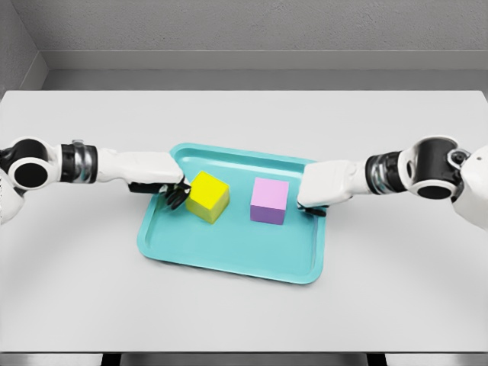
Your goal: Push two cubes
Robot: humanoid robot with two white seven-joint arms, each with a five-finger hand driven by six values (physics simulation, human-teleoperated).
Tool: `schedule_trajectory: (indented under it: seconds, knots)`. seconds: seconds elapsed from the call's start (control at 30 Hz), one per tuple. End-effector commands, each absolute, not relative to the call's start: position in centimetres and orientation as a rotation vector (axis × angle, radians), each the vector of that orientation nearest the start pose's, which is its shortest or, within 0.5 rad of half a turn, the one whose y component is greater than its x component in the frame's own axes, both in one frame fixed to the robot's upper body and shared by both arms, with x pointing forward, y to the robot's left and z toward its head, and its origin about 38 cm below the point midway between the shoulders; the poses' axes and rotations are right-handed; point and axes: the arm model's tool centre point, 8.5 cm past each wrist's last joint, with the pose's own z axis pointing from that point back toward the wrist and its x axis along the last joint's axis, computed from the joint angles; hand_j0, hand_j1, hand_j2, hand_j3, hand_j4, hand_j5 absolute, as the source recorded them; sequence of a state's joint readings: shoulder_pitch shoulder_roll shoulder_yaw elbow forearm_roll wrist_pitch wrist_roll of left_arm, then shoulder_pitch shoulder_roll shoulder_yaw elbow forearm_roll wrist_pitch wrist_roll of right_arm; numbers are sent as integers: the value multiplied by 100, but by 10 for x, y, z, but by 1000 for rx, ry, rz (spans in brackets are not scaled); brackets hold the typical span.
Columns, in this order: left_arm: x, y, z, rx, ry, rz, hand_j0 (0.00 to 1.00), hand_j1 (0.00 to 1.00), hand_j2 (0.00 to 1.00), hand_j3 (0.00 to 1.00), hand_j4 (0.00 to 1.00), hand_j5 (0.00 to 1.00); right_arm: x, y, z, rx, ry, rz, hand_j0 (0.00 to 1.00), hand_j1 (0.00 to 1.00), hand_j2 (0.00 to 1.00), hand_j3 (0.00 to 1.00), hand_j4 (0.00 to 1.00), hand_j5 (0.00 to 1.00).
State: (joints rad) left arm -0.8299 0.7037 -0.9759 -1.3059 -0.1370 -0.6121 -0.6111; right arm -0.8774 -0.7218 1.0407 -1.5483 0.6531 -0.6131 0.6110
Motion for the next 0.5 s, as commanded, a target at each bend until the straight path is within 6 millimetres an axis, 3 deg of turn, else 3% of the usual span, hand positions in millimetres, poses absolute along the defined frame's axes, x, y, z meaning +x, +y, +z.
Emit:
schedule_trajectory:
  seconds: [0.0,0.33,0.47]
  knots:
    - [443,224,170,-55,-1379,-2134,17,17,17,17,17,17,416,-187,175,379,1252,-3038,11,11,11,11,11,11]
    - [445,200,173,-93,-1434,-2137,17,17,17,17,17,17,416,-158,181,353,1283,-2968,11,11,11,11,11,11]
    - [446,200,174,-88,-1434,-2134,17,17,17,17,17,17,418,-155,186,363,1288,-2956,11,11,11,11,11,11]
